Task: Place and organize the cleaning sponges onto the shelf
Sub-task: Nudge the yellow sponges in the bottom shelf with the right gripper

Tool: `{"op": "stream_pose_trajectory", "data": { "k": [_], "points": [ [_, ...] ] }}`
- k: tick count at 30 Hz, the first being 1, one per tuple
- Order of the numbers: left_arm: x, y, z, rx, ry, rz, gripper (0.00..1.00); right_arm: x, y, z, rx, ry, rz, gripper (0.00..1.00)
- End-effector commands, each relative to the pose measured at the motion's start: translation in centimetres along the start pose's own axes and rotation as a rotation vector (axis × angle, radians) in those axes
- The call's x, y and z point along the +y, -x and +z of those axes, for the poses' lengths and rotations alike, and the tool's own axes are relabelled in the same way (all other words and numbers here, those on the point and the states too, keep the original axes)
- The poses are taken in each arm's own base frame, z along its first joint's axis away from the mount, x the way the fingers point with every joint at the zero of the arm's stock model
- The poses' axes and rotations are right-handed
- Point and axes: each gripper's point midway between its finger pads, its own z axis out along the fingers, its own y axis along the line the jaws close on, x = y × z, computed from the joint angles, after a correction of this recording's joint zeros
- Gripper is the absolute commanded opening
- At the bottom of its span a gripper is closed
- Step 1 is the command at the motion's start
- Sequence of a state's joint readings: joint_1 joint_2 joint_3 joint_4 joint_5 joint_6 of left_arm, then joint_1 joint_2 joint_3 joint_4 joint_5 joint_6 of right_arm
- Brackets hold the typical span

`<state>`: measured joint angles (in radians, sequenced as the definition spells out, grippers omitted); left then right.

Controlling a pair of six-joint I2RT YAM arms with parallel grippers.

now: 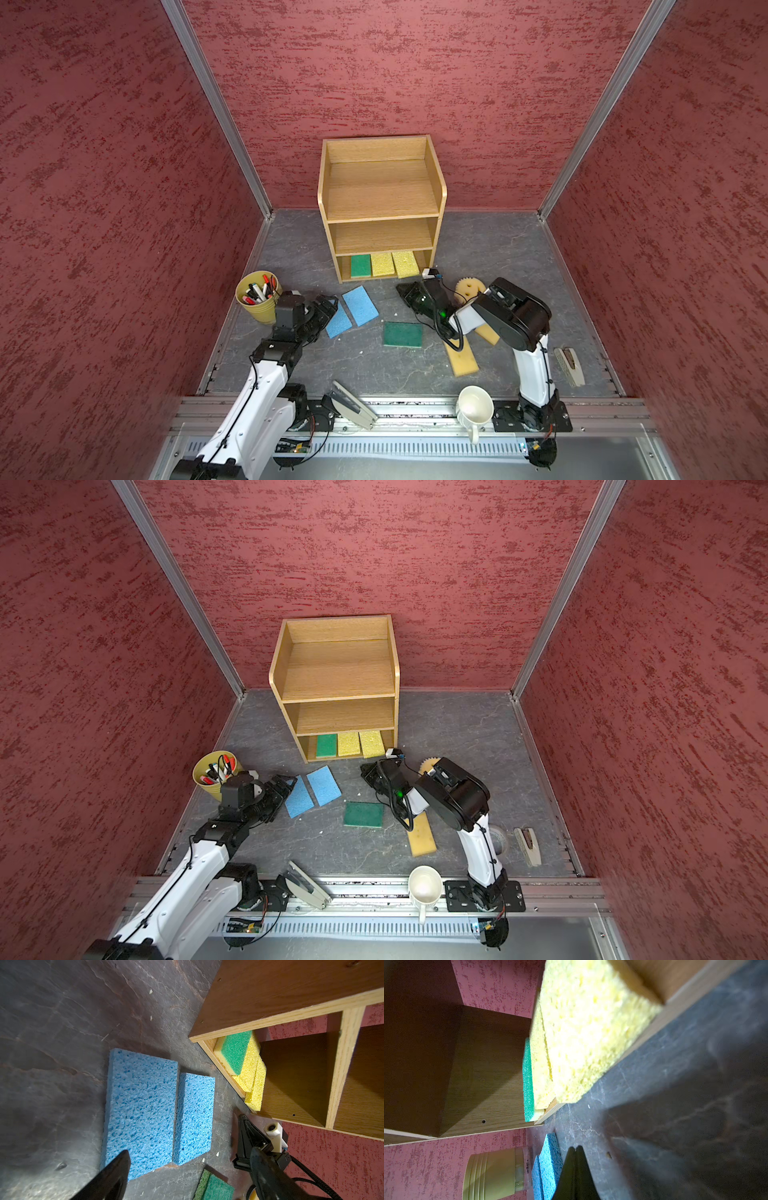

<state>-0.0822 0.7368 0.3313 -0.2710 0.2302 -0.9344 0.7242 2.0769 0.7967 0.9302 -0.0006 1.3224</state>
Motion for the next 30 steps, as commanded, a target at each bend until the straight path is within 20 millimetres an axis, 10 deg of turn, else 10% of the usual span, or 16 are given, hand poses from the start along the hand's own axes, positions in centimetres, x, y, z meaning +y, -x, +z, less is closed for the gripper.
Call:
{"op": "stream_pose_trajectory", "data": {
  "k": [1,30],
  "points": [
    [-0.4,0.4,-0.2,-0.020,-0.014,0.012,0.90,-0.6,0.9,0.5,-0.047,-0.022,0.009,0.00],
    [-0.1,0.3,0.0,-0.015,-0.007,0.011,0.90,-0.6,2.9,2.0,-0.083,-0.021,0.009,0.00]
  ]
}}
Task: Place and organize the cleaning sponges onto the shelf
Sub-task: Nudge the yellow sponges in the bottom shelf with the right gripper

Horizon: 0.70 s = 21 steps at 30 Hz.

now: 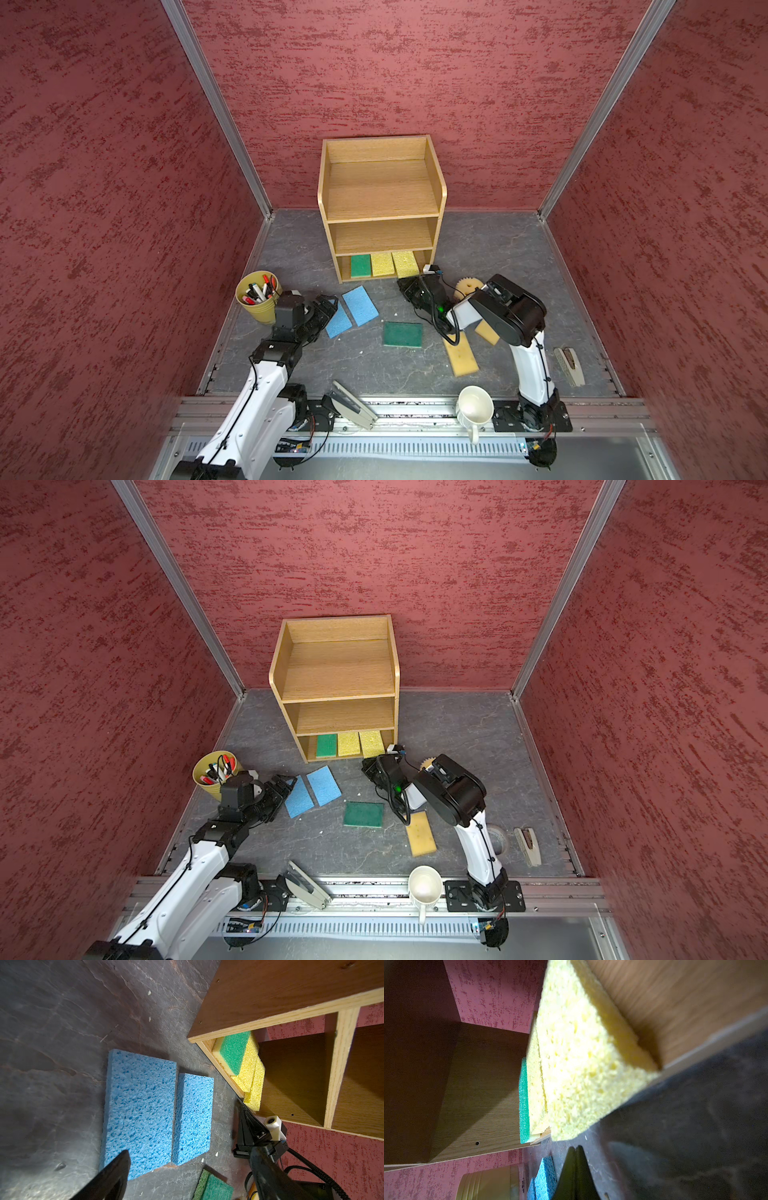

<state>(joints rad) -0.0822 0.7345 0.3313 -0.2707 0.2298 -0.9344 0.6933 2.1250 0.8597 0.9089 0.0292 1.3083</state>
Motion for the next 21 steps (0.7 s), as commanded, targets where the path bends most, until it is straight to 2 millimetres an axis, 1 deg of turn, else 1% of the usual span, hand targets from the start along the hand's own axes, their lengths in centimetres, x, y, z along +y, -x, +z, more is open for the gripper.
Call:
{"op": "stream_pose_trajectory", "data": {
  "k": [1,4,8,12,21],
  "points": [
    [-0.2,0.4,0.0,-0.014,-0.006,0.011,0.90,0.0,0.8,0.7,-0.026,-0.001,0.013,0.00],
    [-0.2,0.3,0.0,-0.013,-0.006,0.010,0.90,0.1,0.7,0.5,-0.019,0.004,0.016,0.00],
    [-0.2,0.4,0.0,-0.014,-0.006,0.011,0.90,0.1,0.9,-0.6,-0.030,0.007,0.027,0.00],
    [0.0,0.2,0.2,-0.011,-0.005,0.008,0.90,0.1,1.5,-1.4,-0.062,0.005,0.031,0.00],
    [-0.1,0.3,0.1,-0.010,-0.007,0.008,0.90,0.2,1.8,-1.0,-0.078,0.007,0.039,0.00]
  ]
}}
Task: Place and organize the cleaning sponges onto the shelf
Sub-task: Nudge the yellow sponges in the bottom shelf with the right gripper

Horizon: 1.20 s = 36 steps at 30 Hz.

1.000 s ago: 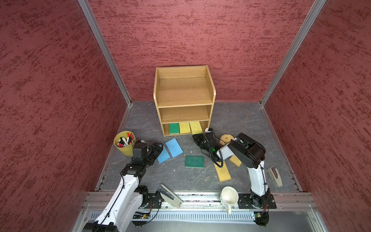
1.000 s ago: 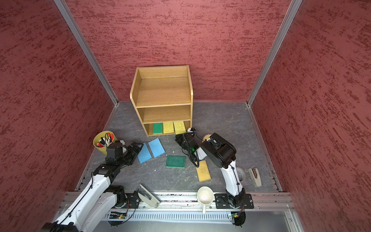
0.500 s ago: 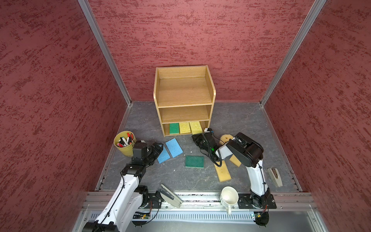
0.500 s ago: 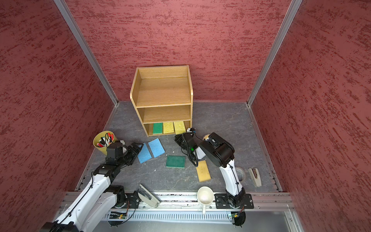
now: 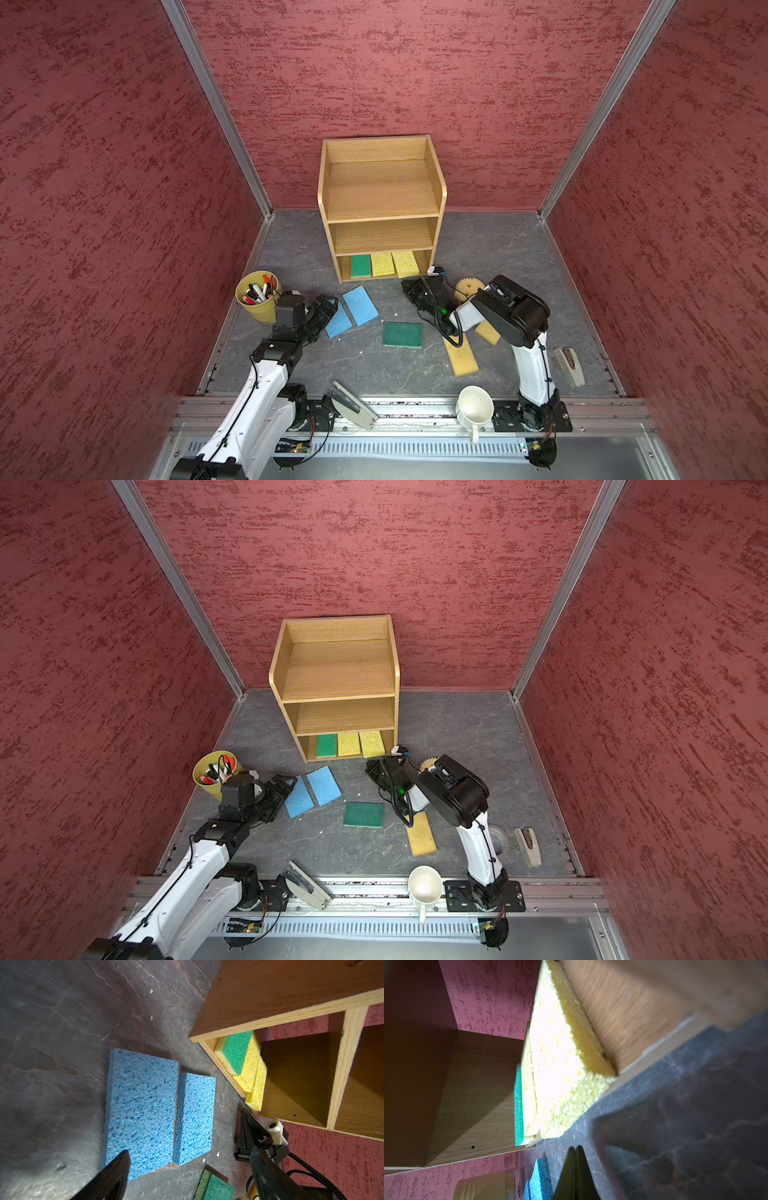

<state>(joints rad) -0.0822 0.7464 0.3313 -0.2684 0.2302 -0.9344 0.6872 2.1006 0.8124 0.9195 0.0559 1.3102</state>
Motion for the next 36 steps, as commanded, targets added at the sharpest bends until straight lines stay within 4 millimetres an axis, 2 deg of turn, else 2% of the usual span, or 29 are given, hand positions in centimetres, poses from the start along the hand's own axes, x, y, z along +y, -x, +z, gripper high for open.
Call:
{"op": "stream_pose_trajectory", "data": {
  "k": [1,19,36],
  "points": [
    [-0.2,0.3,0.0,-0.014,-0.013,0.011,0.90,1.2,1.0,0.1,-0.043,0.032,0.037,0.00],
    [0.0,0.2,0.1,-0.012,-0.011,0.010,0.90,3.7,1.1,-1.0,-0.031,0.111,0.063,0.00],
    [-0.1,0.2,0.1,-0.009,-0.009,0.009,0.90,3.7,1.6,0.5,-0.057,0.088,0.056,0.00]
  ]
}}
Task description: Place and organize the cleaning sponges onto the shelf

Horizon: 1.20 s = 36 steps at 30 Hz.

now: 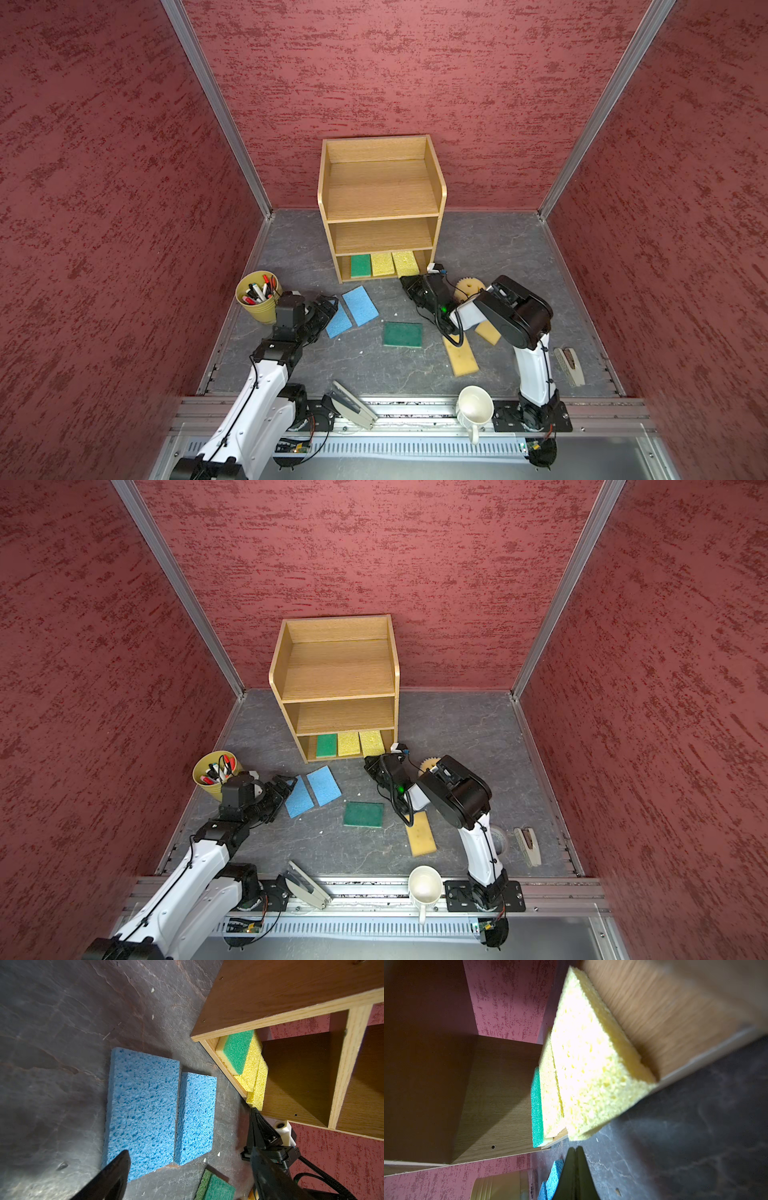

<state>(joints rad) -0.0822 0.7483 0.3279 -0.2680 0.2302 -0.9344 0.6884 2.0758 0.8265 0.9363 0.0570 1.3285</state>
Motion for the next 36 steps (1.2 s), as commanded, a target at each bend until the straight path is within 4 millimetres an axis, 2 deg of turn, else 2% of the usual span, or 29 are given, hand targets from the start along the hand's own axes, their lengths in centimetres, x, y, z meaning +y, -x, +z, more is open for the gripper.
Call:
{"op": "stream_pose_trajectory", "data": {
  "k": [1,11,18,22,25,29,32,36],
  "points": [
    [-0.4,0.4,0.1,-0.012,-0.014,0.012,0.90,1.5,1.2,0.8,-0.049,0.031,0.031,0.00],
    [-0.4,0.4,0.2,-0.010,-0.012,0.012,0.90,1.2,1.4,1.4,-0.067,0.019,0.029,0.00],
    [-0.5,0.5,0.2,-0.011,-0.014,0.011,0.90,2.0,1.2,0.3,-0.064,0.016,-0.049,0.00],
    [-0.5,0.4,0.2,-0.007,-0.015,0.013,0.89,2.5,0.9,-1.4,-0.069,-0.019,-0.197,0.00],
    [-0.5,0.5,0.2,-0.012,-0.010,0.014,0.88,2.3,1.2,-3.4,-0.107,-0.071,-0.347,0.00],
    [-0.3,0.5,0.1,-0.021,-0.005,0.013,0.88,3.0,1.2,-5.2,-0.151,-0.139,-0.606,0.00],
    [-0.2,0.5,0.2,-0.026,0.000,0.011,0.88,3.4,0.5,-5.3,-0.136,-0.160,-0.760,0.00],
    [-0.3,0.7,0.1,-0.027,0.000,0.016,0.88,3.2,-0.4,-4.5,-0.086,-0.154,-0.796,0.00]
  ]
}}
